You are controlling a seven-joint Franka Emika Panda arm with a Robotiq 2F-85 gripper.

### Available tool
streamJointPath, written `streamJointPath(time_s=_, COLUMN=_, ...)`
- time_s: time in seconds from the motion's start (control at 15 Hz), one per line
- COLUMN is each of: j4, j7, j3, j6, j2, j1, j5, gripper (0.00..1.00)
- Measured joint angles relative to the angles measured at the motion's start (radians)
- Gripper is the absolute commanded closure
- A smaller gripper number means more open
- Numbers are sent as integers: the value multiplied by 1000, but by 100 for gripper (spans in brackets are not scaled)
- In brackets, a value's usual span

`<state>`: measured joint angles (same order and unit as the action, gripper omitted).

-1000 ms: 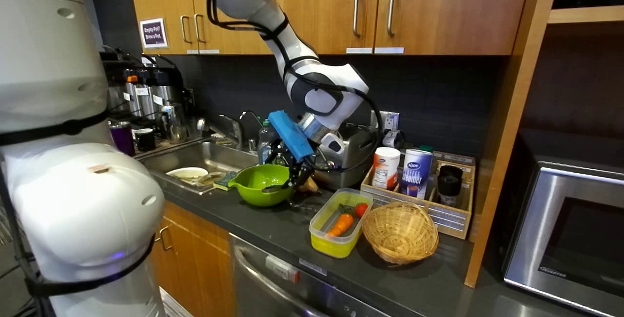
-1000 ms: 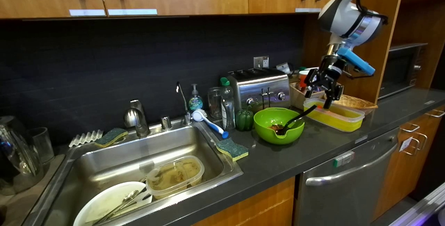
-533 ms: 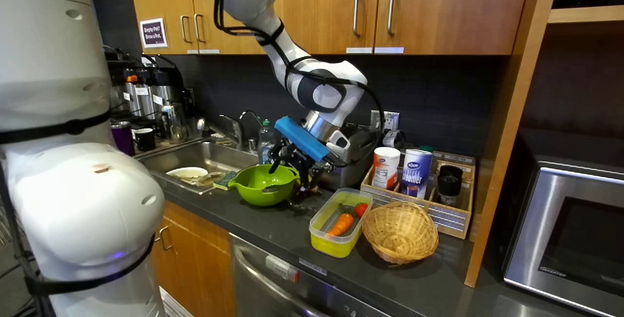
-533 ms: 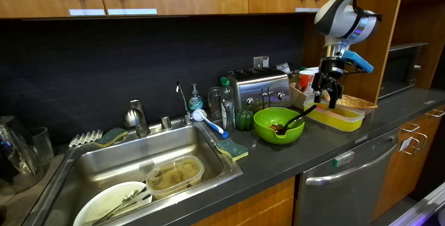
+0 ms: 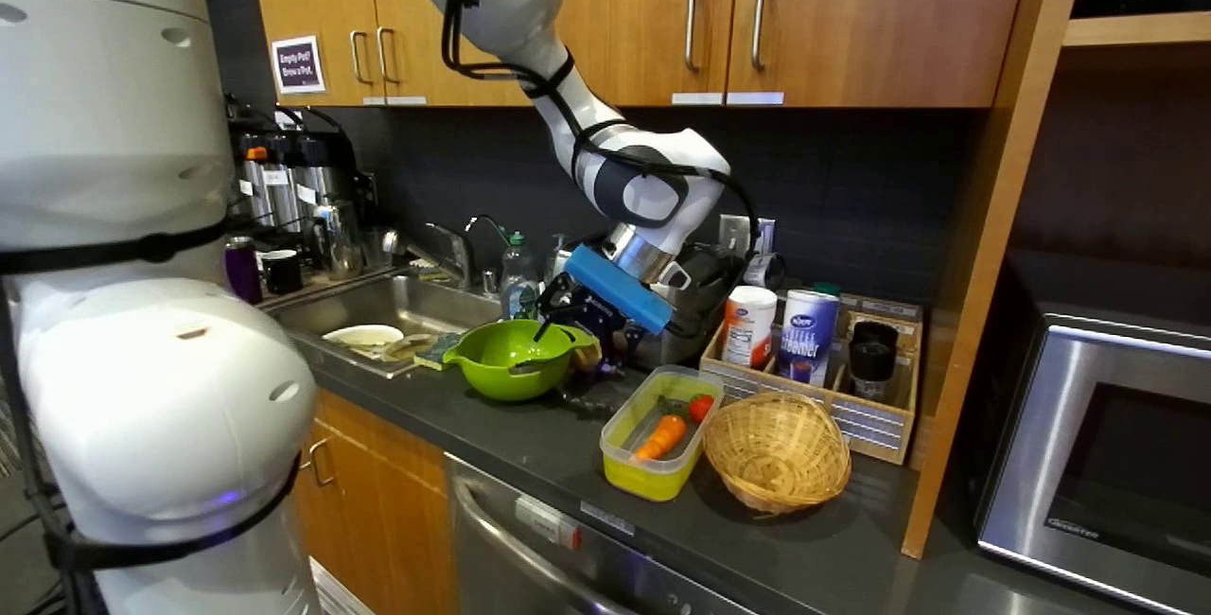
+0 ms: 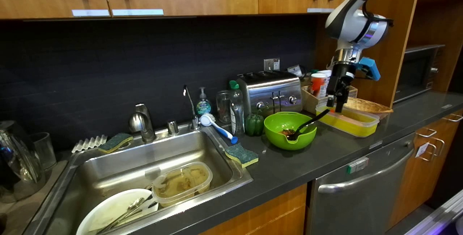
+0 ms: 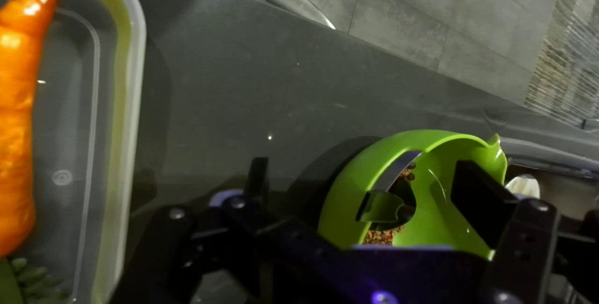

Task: Use the spoon to scoop up contents from the green bowl and put them inside the sink

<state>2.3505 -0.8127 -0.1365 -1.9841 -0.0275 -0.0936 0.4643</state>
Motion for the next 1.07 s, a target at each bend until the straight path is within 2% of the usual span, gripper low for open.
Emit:
streamJointPath(time_s=0.47, j4=-57, j7=-183, j3=-2, j6=51, j2=-65, j1=-52, j5=157, gripper=0)
streamJointPath(time_s=1.07, j4=-99, j7=-238, j3=-1, j6=143, j2=-156, j1=-88, j5=293, gripper=0)
